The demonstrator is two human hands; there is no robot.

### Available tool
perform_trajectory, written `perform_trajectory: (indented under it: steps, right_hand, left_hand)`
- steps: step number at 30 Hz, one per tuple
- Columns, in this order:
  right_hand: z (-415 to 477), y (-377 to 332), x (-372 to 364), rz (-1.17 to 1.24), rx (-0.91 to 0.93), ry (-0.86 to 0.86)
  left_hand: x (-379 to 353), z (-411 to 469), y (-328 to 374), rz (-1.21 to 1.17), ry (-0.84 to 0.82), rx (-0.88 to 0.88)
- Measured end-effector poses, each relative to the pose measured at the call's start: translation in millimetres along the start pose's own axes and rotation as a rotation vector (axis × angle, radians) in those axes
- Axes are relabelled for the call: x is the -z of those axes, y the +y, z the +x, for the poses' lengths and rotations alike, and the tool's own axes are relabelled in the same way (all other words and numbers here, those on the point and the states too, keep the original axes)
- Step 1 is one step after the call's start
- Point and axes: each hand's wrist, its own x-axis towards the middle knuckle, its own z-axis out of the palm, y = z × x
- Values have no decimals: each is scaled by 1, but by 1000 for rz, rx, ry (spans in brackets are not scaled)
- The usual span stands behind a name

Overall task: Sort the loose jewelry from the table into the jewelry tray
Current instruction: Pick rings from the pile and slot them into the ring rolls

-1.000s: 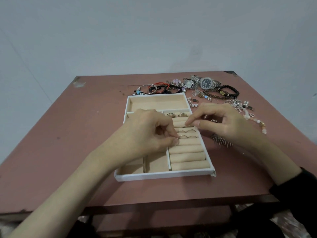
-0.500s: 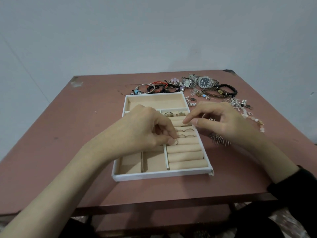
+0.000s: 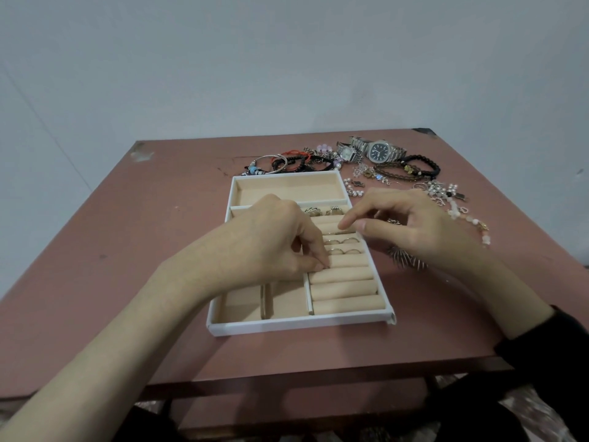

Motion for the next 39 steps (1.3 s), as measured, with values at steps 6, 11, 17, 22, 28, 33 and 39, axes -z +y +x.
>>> perform_trajectory:
  steps: [6,11,17,22,28,33,39]
  right_hand:
    - [1,0,1,18,-28,21]
    - [12,8,14,-73,-170,221]
    - [32,35,69,-383,-375,375]
    - [34,66,96,-557,-527,386]
    - [32,74,99,-543,-536,296]
    - [33,75,99,-555,-525,239]
    - [35,73,94,-622,-488,229]
  left_hand:
    - [5,2,0,-54,-20,7]
    - [13,26,1,-96,38,-2]
    - [8,91,9,-40,111,-74]
    - [-10,141,10,-41,110,-84]
    - [-25,171,10,-18,30,-87]
    - [-30,181,10,-48,-6,-90]
    - [-31,186,13,-36,-2,-98]
